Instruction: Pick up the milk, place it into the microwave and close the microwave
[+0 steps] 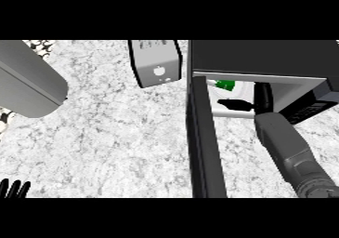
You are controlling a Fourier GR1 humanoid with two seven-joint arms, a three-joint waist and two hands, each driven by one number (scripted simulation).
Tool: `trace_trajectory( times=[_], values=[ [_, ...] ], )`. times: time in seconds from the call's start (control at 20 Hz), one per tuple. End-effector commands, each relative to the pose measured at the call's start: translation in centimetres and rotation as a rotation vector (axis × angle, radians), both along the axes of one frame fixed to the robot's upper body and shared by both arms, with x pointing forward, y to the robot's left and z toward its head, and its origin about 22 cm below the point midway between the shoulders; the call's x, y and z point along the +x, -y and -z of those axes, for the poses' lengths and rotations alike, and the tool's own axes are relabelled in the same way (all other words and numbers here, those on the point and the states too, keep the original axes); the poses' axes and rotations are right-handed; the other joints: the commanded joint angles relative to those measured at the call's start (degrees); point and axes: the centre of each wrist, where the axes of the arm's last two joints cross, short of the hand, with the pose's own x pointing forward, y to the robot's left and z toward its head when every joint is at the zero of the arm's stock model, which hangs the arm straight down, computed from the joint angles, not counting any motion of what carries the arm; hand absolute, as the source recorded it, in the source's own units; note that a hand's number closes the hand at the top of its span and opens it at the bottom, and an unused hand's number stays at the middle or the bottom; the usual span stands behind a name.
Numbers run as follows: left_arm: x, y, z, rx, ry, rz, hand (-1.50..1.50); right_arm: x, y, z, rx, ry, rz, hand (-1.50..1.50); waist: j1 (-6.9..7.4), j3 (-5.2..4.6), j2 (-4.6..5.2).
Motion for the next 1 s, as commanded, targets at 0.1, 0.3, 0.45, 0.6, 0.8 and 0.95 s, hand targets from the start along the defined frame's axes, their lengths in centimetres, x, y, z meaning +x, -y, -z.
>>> trace_trajectory(
  times=[0.1, 0.3, 0.45, 0.6, 0.8, 0.95],
  values=[
    [-0.1, 1.2, -0.8, 0.029, -0.01, -0.004, -1.5, -1.4, 0.8, 1.6, 0.124, -0.021, -0.11, -1.5, -1.93, -0.1, -0.7],
    [-0.2, 1.3, -0.8, 0.039, -0.026, 0.054, -1.5, -4.4, 0.0, 5.1, 0.218, -0.025, -0.135, -1.5, -2.58, -0.14, -0.98],
    [0.6, 3.2, -0.5, -0.036, -0.029, 0.156, -1.5, -3.9, -2.2, 4.7, 0.31, -0.029, -0.195, -1.5, -3.12, -0.18, -1.18],
    [-1.3, 3.2, -0.5, -0.047, -0.04, 0.21, -1.5, -5.6, -1.2, 6.2, 0.376, -0.072, -0.264, -1.5, -3.24, -0.21, -1.46],
    [0.5, 5.2, -0.6, -0.033, -0.023, 0.274, -1.5, -7.9, 0.3, 7.8, 0.435, -0.053, -0.345, -1.5, -3.88, -0.21, -1.44],
    [1.1, 4.5, -0.2, -0.047, -0.03, 0.303, -1.5, -10.3, -1.3, 9.5, 0.499, -0.062, -0.359, -1.5, -4.87, -0.3, -1.75]
  ],
)
